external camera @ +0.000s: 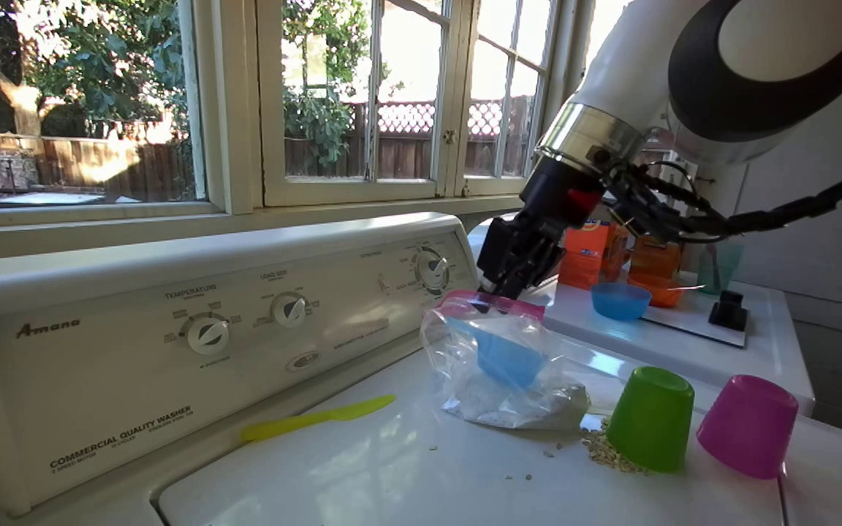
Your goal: Take the blue measuring cup out of the clear plastic bag.
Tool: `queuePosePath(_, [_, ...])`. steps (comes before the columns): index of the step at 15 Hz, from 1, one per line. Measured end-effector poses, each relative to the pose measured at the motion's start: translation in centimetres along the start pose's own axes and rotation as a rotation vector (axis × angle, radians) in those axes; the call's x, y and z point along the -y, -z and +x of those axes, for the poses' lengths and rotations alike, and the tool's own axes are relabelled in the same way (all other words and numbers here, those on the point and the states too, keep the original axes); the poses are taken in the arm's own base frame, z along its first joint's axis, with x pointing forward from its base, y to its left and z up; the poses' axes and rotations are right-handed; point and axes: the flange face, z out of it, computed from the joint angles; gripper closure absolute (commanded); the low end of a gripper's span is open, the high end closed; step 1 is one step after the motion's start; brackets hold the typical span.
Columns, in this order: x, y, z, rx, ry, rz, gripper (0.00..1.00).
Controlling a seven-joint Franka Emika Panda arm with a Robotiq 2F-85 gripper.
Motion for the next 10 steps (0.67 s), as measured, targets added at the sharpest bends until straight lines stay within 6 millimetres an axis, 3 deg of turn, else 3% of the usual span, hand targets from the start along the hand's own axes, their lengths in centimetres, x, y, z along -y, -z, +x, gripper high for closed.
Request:
queuePosePath(2, [0.0,-0.2,-0.1,0.003,0.001,-0.001,0.12])
queuePosePath(4, [0.0,-0.4,-0.1,0.006,0.006,-0.004,0.06])
queuePosePath(10, [0.2,-1.1,0.1,0.0,0.053,-0.014,0.1])
